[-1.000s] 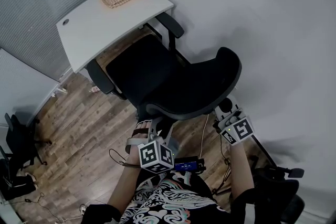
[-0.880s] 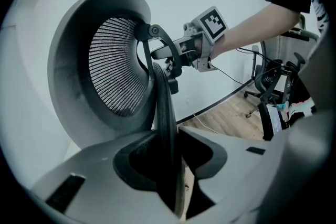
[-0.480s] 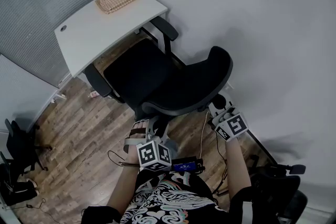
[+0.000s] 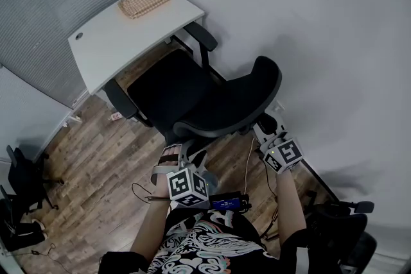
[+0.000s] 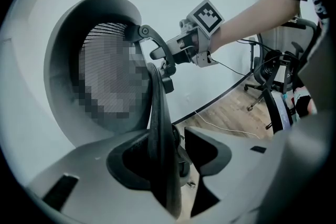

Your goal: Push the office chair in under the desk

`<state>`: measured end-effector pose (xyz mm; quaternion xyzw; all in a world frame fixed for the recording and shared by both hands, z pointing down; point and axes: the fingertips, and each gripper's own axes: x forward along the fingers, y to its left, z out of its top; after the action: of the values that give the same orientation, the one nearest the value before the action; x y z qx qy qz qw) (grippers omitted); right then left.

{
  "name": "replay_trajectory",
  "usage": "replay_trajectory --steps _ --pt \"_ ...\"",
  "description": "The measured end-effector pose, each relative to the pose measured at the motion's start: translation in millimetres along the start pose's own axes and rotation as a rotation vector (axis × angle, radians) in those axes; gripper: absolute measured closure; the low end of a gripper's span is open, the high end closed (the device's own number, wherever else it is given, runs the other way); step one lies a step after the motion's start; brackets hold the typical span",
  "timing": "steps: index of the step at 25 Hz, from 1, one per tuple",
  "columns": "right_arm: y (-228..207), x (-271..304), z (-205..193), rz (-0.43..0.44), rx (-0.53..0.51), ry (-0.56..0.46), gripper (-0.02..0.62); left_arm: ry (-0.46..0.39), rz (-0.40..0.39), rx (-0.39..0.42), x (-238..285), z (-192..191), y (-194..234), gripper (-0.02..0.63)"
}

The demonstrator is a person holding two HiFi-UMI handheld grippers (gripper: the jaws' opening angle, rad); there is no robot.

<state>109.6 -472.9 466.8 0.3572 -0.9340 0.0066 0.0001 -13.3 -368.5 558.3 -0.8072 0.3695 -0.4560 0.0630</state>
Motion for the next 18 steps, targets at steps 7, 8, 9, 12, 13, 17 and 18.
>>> replay_trajectory --steps 7,8,9,12,13,17,18 --pt "0 -16 -4 -0.047 0.022 0.011 0.503 -0.058 0.05 -0.032 -10 3 5 0.359" --pt "0 -19 -4 -0.054 0.025 0.012 0.503 -0.077 0.068 -0.043 -14 5 7 0.359" --pt "-1 -22 -3 -0.062 0.029 0.011 0.505 -0.093 0.081 -0.057 -18 6 10 0.36" --pt "0 -33 1 -0.095 0.057 -0.012 0.505 -0.12 0.106 -0.1 -31 3 16 0.365" --pt "0 -37 3 -0.108 0.068 -0.022 0.503 -0.126 0.114 -0.111 -35 0 18 0.369" --pt "9 -54 8 -0.141 0.078 -0.037 0.503 -0.161 0.139 -0.165 -54 -8 24 0.38" --pt "13 -59 10 -0.144 0.076 -0.038 0.503 -0.174 0.143 -0.181 -59 -8 24 0.383"
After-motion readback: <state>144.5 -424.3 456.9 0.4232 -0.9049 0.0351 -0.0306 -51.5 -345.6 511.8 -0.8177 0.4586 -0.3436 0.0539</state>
